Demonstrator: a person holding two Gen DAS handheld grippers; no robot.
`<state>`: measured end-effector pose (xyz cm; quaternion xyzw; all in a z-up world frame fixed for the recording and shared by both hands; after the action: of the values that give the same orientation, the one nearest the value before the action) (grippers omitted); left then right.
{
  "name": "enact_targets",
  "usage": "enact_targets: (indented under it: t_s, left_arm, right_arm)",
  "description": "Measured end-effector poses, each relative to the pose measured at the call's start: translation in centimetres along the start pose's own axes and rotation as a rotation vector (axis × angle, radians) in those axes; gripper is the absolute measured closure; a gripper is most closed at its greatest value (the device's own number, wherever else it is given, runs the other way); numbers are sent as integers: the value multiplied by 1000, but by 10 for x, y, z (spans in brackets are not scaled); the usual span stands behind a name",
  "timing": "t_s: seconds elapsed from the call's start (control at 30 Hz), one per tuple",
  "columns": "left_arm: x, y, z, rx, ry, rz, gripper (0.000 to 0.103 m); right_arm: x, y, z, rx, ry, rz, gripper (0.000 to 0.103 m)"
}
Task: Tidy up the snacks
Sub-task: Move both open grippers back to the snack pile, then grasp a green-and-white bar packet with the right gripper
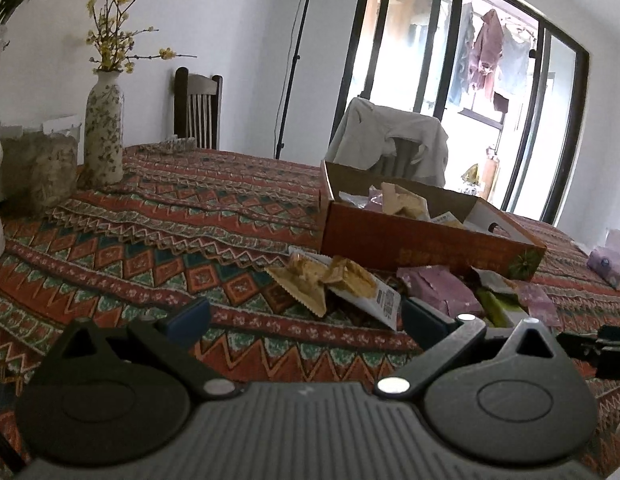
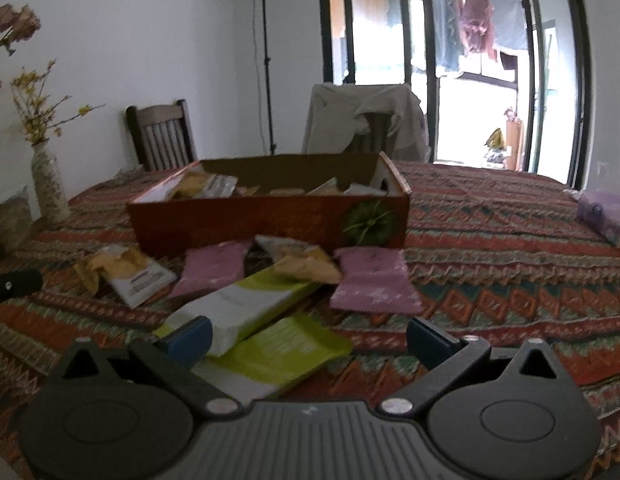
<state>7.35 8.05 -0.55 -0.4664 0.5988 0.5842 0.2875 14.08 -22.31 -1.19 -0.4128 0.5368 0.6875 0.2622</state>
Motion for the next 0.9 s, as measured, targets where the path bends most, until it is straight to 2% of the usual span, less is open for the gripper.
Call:
enact_targets:
  t_s: [0.17, 0.33, 0.57, 0.77, 0.83, 0.9]
  left_arm:
    - [3, 1, -1, 7, 4, 13, 0]
    - [6, 1, -4, 16, -4, 20, 0]
    - [6, 0, -4, 14, 2, 34, 0]
    - [6, 0, -3, -1, 3, 40, 0]
    - [6, -1, -3, -4, 4, 44, 0]
    - [6, -2, -4, -7, 5, 51, 0]
  right_arm:
    - [5, -3, 9, -26, -19, 40, 0]
    - [9, -11, 26, -23, 13, 76, 0]
    - [19, -33, 41, 64, 79, 165, 0]
    - [22, -25, 27, 53, 95, 154, 1]
    - [24, -21, 18, 50, 95, 150, 4]
    - [25, -15, 7, 22, 82, 147, 19]
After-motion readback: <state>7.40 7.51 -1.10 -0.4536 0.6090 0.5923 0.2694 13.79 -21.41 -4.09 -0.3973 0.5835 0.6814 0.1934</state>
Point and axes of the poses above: each gripper's, at about its wrist camera, not at the fingertips, and y roughly against the way its jaws point, z to its left, x to its underside, the point moved 3 cm from there along -y, roughly the way its jaws point, and after that the axes turned 1 degree about -y, right-handed, at the moved point
